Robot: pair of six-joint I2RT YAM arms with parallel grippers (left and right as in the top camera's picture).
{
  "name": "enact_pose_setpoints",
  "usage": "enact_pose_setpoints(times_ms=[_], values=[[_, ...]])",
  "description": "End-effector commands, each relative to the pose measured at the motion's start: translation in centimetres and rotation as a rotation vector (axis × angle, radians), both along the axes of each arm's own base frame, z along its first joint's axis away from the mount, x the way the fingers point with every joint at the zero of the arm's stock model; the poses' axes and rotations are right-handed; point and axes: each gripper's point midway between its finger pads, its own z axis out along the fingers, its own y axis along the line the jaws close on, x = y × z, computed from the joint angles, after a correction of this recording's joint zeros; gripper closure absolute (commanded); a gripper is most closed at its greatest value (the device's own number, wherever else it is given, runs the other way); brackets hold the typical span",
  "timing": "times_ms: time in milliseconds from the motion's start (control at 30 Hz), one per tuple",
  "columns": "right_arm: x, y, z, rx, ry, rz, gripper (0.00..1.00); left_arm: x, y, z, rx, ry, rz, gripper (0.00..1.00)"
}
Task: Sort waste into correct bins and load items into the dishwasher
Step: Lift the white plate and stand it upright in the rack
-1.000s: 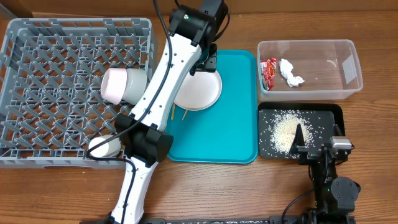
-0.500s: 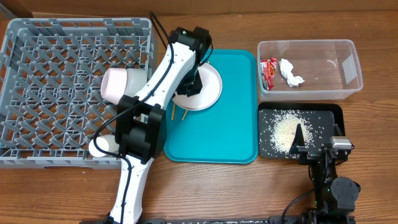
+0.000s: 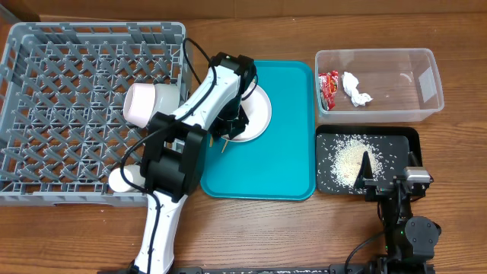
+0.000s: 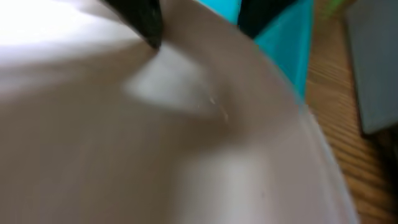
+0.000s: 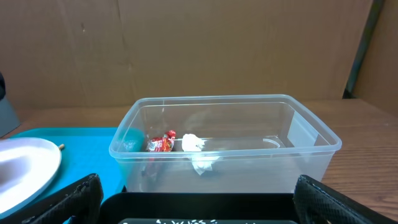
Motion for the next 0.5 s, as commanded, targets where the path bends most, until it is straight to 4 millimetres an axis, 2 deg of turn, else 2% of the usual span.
enact_pose_setpoints(times_ms=[0,67,200,367,467], values=[[0.0,-0.1,-0.1,-0.001,-0.009,-0.002,0.0,-0.2,-0.5,-0.7,-0.018,0.003,0.016,0.73],[0.0,-0.1,0.0,-0.001,-0.009,-0.002,0.0,0.2,-1.1,-0.3,-0.014,-0.024,-0.031,0.73],[0.0,-0.1,-0.1,-0.001,-0.009,-0.002,0.0,0.4,-1.7,0.4,0.024,-0.055,-0.092,0.96],[0.0,-0.1,-0.1,-0.001,-0.009,-0.002,0.0,0.8,-2.0,1.5,0.059,-0.084,-0.123,0.96],[0.0,-0.1,-0.1,-0.001,-0.009,-0.002,0.0,1.5,-2.2,3.1,0.049,-0.106,-0.154,0.96]])
